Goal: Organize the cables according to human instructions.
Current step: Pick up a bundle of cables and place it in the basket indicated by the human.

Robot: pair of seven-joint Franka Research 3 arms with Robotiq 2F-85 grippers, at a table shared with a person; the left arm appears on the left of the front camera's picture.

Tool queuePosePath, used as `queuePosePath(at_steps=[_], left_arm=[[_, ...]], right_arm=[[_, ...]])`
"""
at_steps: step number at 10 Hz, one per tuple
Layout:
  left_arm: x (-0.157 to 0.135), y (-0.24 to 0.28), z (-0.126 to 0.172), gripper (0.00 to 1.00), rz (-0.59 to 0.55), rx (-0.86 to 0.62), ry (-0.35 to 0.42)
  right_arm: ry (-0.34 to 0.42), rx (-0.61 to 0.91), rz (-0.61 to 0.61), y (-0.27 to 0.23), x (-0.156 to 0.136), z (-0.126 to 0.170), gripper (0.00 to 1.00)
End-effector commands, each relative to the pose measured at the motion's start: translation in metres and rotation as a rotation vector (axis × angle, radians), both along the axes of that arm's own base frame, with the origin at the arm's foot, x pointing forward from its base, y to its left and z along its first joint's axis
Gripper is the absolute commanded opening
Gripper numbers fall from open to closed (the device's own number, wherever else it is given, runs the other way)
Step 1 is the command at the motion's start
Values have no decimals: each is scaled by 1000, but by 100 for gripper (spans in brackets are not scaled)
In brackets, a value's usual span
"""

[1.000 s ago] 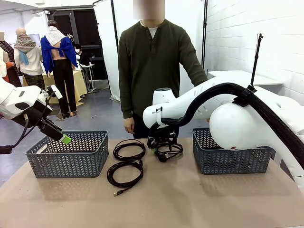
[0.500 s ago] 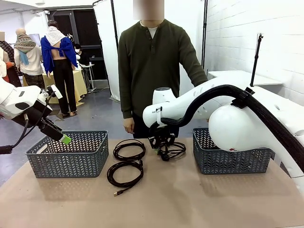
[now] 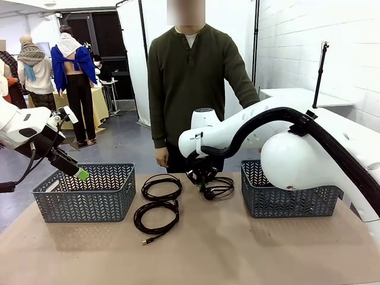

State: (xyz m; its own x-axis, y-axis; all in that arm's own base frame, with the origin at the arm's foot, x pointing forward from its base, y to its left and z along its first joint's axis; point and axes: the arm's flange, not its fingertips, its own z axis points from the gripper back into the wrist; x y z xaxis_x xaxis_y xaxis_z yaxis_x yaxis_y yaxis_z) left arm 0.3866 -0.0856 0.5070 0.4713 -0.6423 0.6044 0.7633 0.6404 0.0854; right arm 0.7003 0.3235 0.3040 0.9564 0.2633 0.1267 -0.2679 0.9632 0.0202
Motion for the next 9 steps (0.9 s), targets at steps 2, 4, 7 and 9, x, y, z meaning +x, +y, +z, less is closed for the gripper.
queuePosePath(at_steps=[2,4,7,9], left_arm=[[2,1,-1,100,3,-16,0],[2,1,-1,100,3,-16,0],[2,1,-1,100,3,-16,0],[2,1,-1,100,3,-16,0]], right_arm=[[3,17,32,-1,2,6,0],[18,26,72,-5,-11,32,0],[46,35,275,-10,-37,78,0],[73,32,495,-15,-59,111,0]])
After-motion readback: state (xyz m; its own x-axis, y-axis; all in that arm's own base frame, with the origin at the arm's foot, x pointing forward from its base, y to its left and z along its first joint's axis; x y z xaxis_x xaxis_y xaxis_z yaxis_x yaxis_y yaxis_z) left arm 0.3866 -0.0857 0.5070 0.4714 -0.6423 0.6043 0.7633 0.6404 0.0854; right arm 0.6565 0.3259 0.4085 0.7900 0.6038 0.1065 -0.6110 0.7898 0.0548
